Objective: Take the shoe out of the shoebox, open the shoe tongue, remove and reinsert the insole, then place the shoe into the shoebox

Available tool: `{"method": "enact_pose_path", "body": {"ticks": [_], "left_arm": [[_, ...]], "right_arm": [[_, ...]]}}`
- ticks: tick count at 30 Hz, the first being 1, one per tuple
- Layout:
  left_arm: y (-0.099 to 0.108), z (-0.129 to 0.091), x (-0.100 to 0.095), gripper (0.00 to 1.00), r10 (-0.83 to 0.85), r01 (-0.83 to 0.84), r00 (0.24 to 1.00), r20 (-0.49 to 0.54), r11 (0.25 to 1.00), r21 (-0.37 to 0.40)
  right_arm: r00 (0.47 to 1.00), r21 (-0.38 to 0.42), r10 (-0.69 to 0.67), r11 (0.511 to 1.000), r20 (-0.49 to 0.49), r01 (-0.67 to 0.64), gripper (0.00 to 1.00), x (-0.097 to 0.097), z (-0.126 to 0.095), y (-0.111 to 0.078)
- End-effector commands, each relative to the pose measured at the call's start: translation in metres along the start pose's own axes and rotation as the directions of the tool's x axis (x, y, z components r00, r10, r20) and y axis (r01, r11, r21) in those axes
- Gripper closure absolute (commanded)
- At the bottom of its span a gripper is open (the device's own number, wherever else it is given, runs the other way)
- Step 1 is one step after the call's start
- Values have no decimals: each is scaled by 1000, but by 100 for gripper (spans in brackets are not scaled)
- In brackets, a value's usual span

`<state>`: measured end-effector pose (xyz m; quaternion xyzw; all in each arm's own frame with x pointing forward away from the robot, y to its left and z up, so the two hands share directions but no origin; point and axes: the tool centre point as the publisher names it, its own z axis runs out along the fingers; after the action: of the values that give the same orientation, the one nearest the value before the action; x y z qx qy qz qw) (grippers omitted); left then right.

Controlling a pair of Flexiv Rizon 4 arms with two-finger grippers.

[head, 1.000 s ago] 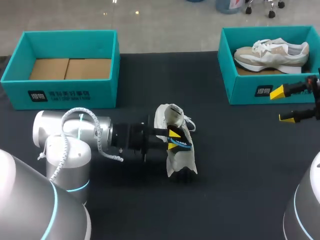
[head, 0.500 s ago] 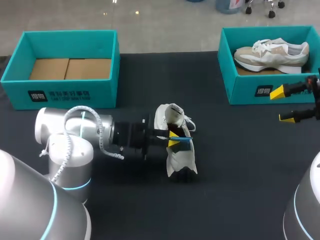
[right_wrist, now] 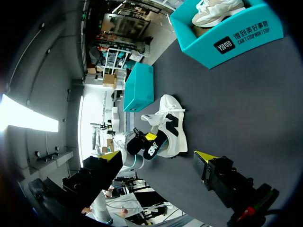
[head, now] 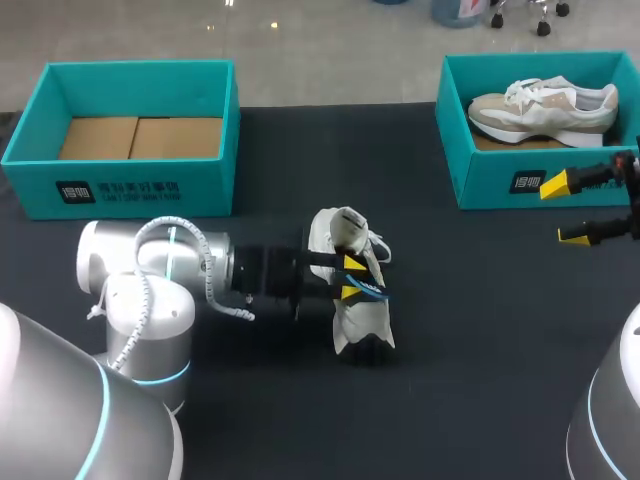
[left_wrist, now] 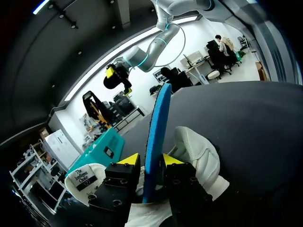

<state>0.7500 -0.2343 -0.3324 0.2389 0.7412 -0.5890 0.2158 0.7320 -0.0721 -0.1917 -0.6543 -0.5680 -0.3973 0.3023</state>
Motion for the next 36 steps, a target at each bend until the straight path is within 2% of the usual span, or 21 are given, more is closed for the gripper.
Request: {"method": "enact_pose_path", "body": {"ticks": [1,5,7,9,18,25,26,27,28,29,32,34,36], "left_arm": [[-13,-13,0,77,10,-10,1000,-2,1000,-5],[-18,-16,-1,82,15,-15,1000,-3,1000,-4],[-15,-15,2,87,10,-10,1000,-11,1000,-7],[-12,-13,3,100,4,-5,1000,-20,1000,-12],[10,-4,1,100,22,-23,1000,-8,999,-33],[20,-4,2,100,15,-15,1000,-2,999,-46],[18,-5,3,96,12,-12,1000,-1,999,-46],[16,-6,3,83,11,-11,1000,0,999,-45],[13,-8,2,61,12,-12,1000,2,999,-42],[10,-9,2,55,14,-13,1000,5,999,-39],[1,-13,1,55,26,-25,1000,9,999,-28],[-5,-16,1,62,33,-33,999,12,999,-22],[-9,-19,2,64,39,-39,999,11,999,-20]], "right_arm": [[1000,-1,1,1000,3,-1,0,0,0,-1],[1000,-1,1,1000,3,-1,0,0,0,-1],[1000,-1,1,1000,3,-1,0,0,0,-1],[1000,-1,1,1000,3,-1,0,0,0,-1],[1000,-1,1,1000,3,-1,0,0,0,-1],[1000,-1,1,1000,3,-1,0,0,0,-1],[1000,-1,1,1000,3,-1,0,0,0,-1],[1000,-1,1,1000,3,-1,0,0,0,-1],[1000,-1,1,1000,3,-1,0,0,0,-1],[1000,-1,1,1000,3,-1,0,0,0,-1],[1000,-1,1,1000,3,-1,0,0,0,-1],[1000,-1,1,1000,3,-1,0,0,0,-1],[1000,-1,1,1000,3,-1,0,0,0,-1]]}}
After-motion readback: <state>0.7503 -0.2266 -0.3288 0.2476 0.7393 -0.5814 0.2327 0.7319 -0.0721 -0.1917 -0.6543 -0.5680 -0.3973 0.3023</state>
